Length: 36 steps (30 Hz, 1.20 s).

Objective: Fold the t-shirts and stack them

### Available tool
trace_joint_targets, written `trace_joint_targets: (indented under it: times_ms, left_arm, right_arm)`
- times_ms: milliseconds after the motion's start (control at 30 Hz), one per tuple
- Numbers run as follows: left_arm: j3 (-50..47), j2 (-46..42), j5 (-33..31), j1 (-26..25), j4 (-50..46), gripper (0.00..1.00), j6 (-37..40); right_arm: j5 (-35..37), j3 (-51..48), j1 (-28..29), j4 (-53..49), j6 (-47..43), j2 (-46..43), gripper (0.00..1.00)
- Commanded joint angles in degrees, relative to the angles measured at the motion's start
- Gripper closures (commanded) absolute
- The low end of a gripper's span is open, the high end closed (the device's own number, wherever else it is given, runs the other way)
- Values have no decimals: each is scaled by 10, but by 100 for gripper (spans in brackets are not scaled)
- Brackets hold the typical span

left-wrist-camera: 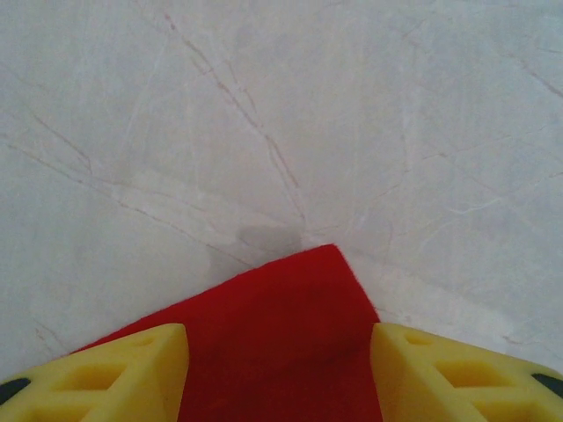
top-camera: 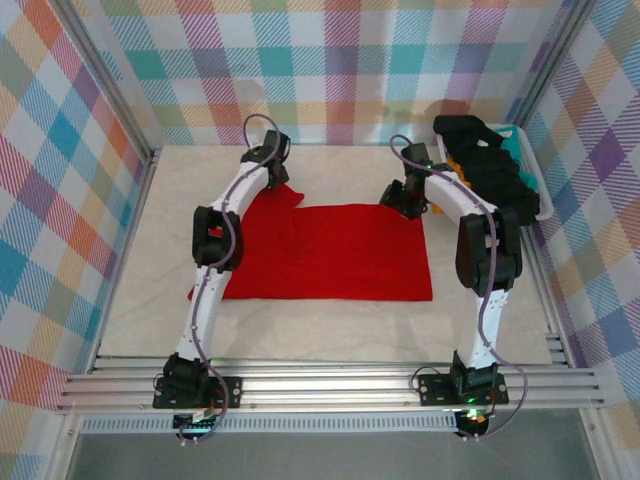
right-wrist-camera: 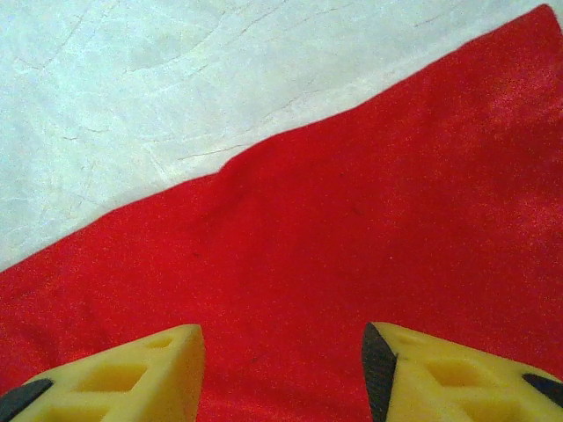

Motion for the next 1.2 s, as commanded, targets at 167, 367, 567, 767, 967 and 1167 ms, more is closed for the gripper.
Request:
trace_joint_targets:
  times_ms: [167,367,567,767,967,1167]
  left_arm:
    - [22,16,-11,-12,6,46,36]
    - [23,20,-19,-10,12,52,41]
    - [29,34,9,5,26,56,37]
    - [38,40,13,6,24,78,31]
    - [49,35,11,12,18,97,28]
    - [57,2,9,14,12,97,32]
  right_arm:
    - [4,15,-15,-25,-11,7,49]
    - [-2,13,-16,-21,-9,11,49]
    - [-5,10,-16,-17,-8,13,49]
    - [2,17,-24,-20,-6,21,49]
    - [2,32,-38,-24,-5,37,49]
    - [2,44,-40,-27,-11,47,49]
